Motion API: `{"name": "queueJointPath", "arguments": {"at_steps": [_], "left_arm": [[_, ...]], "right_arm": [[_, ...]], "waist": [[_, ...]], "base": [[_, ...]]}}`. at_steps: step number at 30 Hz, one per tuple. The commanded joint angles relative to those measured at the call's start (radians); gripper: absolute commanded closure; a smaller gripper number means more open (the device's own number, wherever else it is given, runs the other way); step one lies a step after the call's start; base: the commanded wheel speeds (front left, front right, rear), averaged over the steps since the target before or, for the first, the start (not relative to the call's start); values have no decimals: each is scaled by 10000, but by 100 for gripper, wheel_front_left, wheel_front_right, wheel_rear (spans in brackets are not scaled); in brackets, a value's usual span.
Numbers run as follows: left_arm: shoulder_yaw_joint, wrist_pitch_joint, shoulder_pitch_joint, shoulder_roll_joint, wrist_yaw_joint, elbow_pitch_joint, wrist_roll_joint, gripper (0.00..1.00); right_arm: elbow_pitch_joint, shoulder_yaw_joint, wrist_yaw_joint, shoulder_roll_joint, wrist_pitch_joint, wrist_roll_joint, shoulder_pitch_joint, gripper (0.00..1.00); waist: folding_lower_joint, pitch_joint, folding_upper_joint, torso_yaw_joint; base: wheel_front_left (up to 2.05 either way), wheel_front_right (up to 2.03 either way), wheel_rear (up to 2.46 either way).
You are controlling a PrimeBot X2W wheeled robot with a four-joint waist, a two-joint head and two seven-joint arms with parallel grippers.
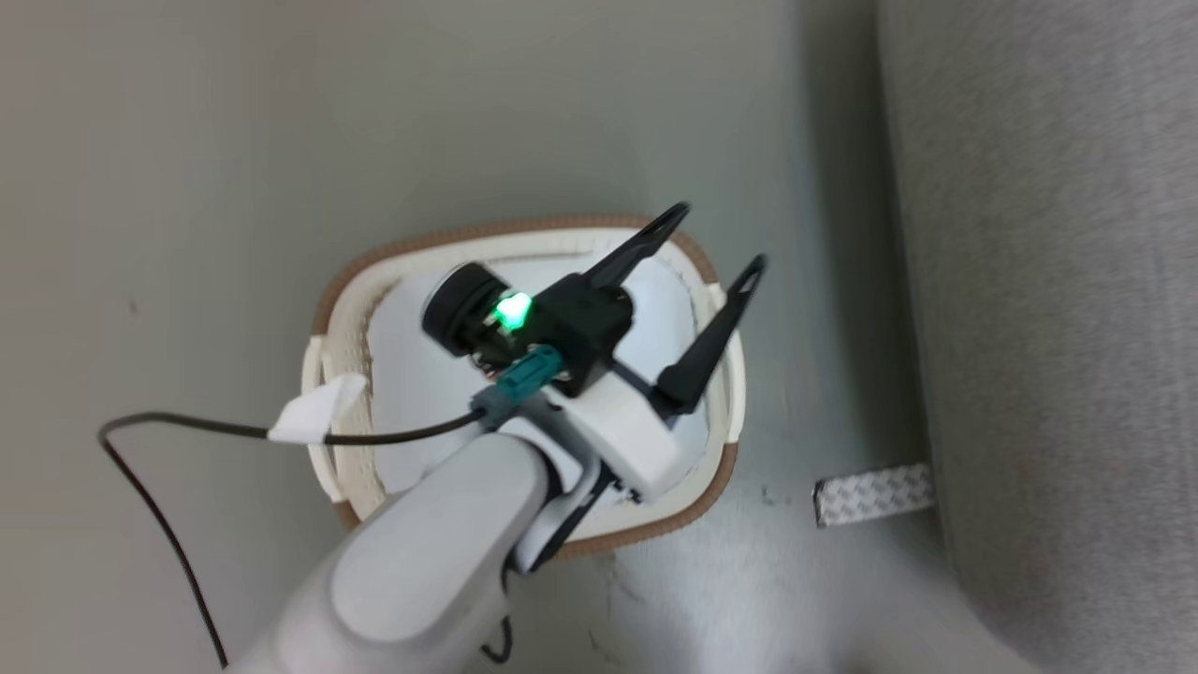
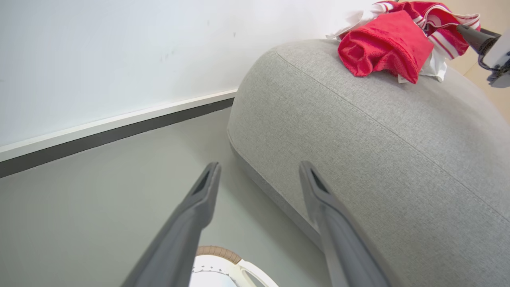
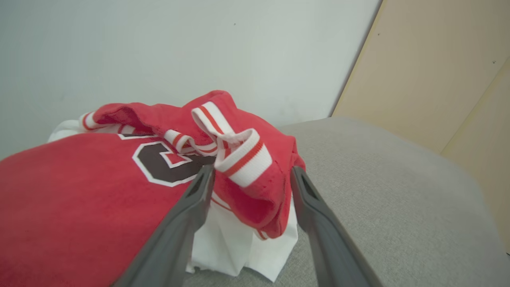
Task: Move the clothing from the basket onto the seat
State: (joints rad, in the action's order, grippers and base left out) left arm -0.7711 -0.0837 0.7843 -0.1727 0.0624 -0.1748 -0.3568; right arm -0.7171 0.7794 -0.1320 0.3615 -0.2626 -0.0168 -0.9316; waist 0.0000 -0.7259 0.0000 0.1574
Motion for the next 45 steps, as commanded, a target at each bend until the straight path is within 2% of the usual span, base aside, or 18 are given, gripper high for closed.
{"name": "queueJointPath", "arguments": {"at_steps": [1, 5, 10, 17, 22, 30, 39, 45], "left_arm": [[72, -102, -202, -176, 8, -143, -124, 0], [428, -583, -733, -179, 114, -613, -620, 0], [1001, -1274, -1666, -295, 528, -1379, -1058, 0], [1471, -1745, -3262, -552, 909, -2068, -1347, 0], [2003, -1812, -4339, -538, 1243, -2087, -1193, 0], [3224, -1806, -6250, -213, 1418, -1493, -510, 0], [4555, -1807, -7648, 343, 956, -1323, 240, 0], [5315, -1807, -7983, 656, 714, -1194, 811, 0]], "right_arm": [[241, -144, 26, -75, -25, 94, 415, 0], [1560, -917, 26, -646, -13, 561, 1887, 0], [3444, -1864, 26, -1334, -13, 1116, 3718, 0], [5118, -3216, 26, -2158, -14, 964, 6050, 0], [5564, -4090, 26, -2538, -13, 761, 7475, 0], [5998, -5193, 26, -2943, -15, 708, 9433, 0], [5594, -5732, 26, -3106, -13, 887, 10227, 0], [5038, -6316, 26, -3108, -13, 1022, 10392, 0]], "waist": [[0, 745, 0, 127], [0, 1867, 0, 46], [0, 3295, 0, -81], [0, 5147, 0, -208], [0, 6187, 0, -368], [0, 7220, 0, -758], [0, 7605, 0, -1306], [0, 7708, 0, -1599]], "base": [[0, 0, 0], [0, 0, 0], [0, 0, 0], [0, 0, 0], [0, 0, 0], [0, 0, 0], [0, 0, 0], [0, 0, 0]]}}
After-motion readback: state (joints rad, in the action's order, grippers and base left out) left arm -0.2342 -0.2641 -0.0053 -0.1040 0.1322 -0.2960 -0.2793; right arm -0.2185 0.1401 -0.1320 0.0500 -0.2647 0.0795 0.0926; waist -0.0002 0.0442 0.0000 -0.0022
